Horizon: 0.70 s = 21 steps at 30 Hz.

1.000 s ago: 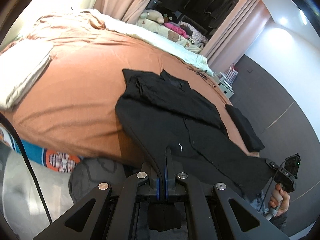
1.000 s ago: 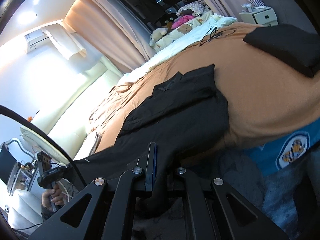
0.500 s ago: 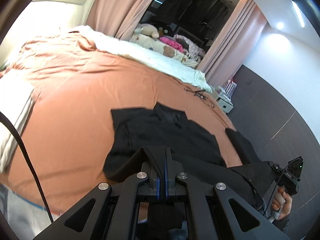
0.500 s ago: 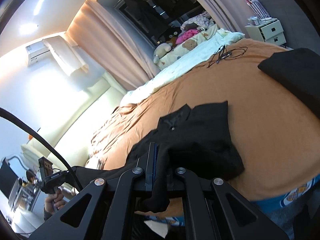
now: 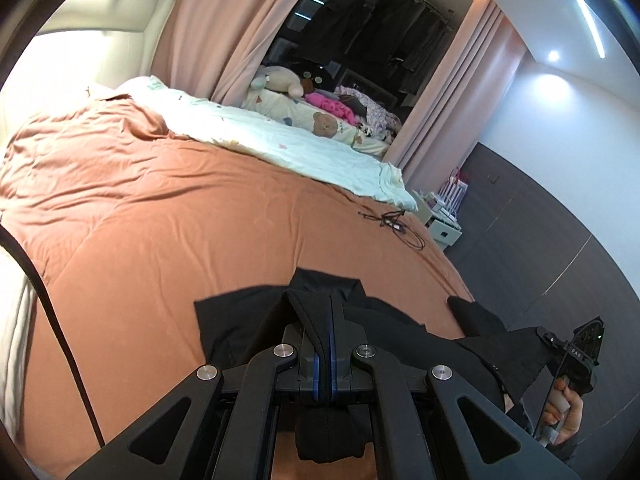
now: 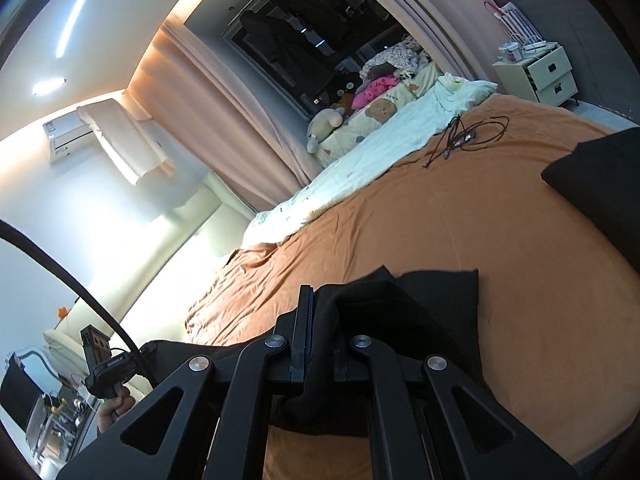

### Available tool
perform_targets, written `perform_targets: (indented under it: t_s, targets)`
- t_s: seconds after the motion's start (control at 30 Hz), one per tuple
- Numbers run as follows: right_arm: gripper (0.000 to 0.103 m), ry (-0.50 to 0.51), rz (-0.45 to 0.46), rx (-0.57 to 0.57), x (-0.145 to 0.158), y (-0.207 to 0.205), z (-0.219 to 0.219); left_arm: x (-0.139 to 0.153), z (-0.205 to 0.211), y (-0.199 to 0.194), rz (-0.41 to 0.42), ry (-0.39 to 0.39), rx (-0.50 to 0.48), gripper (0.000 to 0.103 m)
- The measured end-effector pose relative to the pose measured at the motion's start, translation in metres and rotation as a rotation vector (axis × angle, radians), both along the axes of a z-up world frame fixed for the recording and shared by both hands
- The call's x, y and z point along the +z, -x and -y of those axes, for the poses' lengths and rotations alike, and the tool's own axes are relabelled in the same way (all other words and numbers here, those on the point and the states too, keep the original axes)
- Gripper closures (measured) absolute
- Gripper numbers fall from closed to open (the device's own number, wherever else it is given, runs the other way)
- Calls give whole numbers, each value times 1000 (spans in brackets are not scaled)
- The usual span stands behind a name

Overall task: Fold large clothes
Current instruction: 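Lift the hem with both grippers and fold it over toward the collar, then open both grippers and release the folded shirt onto the bed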

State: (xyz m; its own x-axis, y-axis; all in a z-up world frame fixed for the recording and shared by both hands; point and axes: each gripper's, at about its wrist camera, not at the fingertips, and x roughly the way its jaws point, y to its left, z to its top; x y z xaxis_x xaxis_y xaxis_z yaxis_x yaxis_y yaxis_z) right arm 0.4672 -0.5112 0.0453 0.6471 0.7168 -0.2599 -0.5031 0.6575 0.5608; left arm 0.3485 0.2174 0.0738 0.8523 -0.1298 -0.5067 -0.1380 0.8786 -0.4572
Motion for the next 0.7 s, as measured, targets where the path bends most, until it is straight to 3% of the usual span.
perform_targets:
  t_s: [0.33, 0.7]
  targets:
    - [101, 42, -32, -13, 0, -69, -41, -18, -28, -72, -58, -11, 15, 100]
    - [101, 114, -122, -96, -9, -136, -92, -72, -58, -154, -166, -4, 23, 100]
